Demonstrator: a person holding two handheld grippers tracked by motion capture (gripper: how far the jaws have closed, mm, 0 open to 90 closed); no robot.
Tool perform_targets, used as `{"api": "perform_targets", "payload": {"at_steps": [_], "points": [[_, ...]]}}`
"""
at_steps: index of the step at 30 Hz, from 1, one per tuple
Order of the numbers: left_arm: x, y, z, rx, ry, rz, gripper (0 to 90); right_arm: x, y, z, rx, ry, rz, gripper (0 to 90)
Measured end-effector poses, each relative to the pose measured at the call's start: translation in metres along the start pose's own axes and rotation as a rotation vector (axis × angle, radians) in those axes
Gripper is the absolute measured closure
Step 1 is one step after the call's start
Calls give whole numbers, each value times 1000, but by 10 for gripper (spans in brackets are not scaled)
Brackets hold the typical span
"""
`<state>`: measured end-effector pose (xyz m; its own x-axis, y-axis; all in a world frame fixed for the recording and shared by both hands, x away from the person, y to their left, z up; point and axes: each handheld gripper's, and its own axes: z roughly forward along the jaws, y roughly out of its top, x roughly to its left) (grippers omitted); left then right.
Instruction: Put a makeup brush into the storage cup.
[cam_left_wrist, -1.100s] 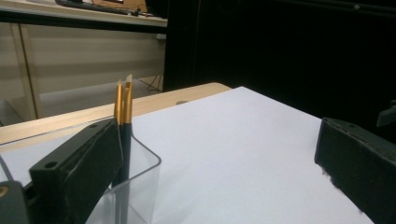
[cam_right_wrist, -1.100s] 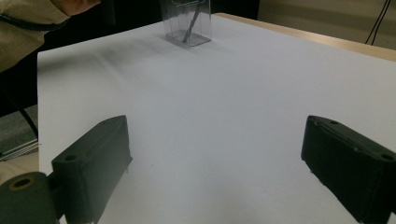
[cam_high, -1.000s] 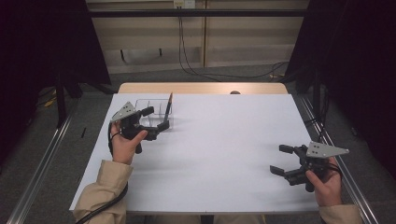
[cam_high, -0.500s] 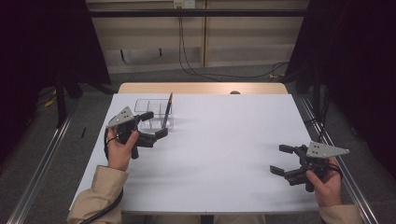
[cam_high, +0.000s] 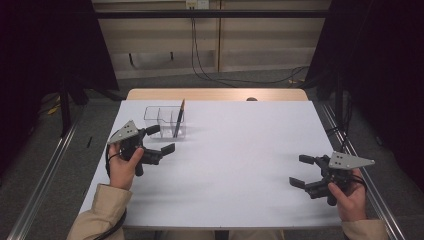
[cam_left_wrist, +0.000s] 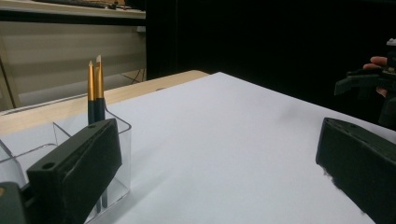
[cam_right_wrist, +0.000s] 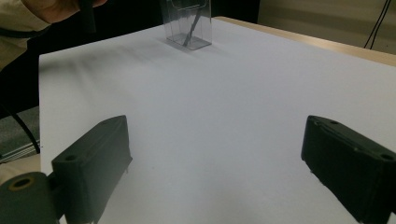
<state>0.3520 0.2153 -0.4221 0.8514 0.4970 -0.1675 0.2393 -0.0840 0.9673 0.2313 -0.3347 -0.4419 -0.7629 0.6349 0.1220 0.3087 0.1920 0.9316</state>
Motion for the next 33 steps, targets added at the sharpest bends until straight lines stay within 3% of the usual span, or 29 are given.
{"api": "perform_targets", "payload": {"at_steps": [33], "points": [[-12, -12, -30, -1, 19, 11, 1, -1, 1, -3, -21, -5, 2, 81]]}}
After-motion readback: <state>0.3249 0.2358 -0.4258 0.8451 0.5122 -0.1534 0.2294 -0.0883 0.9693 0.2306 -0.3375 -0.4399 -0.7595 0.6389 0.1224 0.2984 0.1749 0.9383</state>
